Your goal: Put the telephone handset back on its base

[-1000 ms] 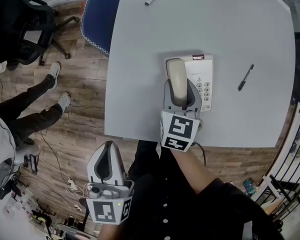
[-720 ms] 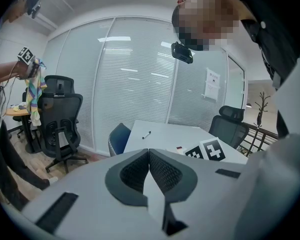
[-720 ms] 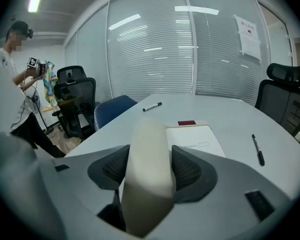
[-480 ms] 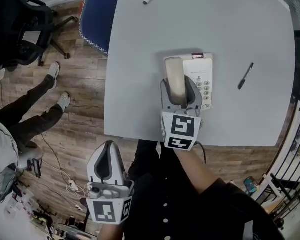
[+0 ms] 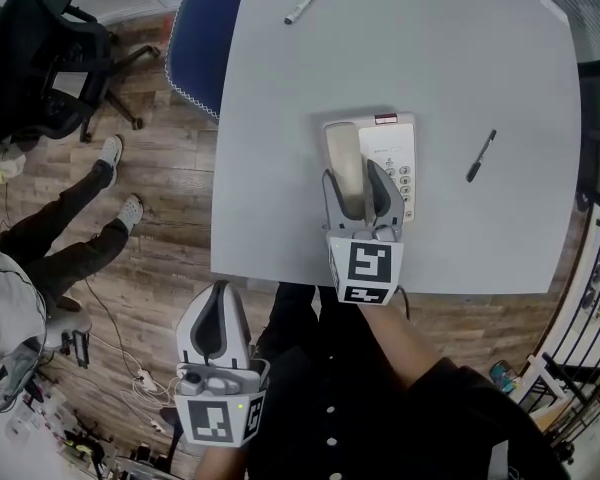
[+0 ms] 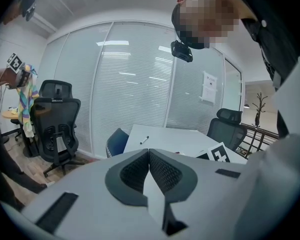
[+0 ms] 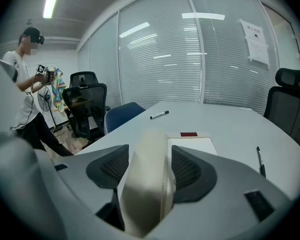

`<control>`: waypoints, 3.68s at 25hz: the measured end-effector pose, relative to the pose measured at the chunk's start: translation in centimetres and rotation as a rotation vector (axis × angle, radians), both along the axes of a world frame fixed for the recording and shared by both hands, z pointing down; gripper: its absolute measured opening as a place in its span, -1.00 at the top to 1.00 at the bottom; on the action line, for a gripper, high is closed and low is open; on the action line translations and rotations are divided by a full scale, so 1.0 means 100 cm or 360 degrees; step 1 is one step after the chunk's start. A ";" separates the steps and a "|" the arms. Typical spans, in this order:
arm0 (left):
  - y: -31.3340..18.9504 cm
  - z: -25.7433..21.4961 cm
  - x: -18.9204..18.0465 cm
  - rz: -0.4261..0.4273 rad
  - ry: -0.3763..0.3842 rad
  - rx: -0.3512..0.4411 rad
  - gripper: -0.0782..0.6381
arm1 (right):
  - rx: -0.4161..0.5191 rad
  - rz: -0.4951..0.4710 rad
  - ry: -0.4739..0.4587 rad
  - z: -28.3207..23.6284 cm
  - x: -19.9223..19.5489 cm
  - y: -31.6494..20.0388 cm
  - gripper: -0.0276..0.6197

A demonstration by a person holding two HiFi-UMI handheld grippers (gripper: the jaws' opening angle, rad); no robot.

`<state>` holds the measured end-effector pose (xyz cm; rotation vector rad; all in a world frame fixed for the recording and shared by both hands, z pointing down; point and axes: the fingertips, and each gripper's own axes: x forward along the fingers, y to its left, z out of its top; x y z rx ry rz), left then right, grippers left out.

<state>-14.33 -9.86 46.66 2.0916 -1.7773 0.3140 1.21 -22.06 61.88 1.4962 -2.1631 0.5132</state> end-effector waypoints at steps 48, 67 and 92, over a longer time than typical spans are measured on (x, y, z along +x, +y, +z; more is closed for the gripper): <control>-0.038 -0.141 0.001 0.0148 -0.0072 0.0629 0.73 | 0.0678 -0.0177 -0.0384 -0.253 0.087 0.026 0.82; -0.052 -0.185 -0.008 0.0117 -0.0120 0.0823 0.73 | 0.0923 0.0066 -0.0432 -0.321 0.164 0.035 0.82; -0.067 -0.201 -0.016 0.0074 -0.0141 0.0871 0.73 | 0.0999 0.0157 -0.0365 -0.326 0.194 0.033 0.82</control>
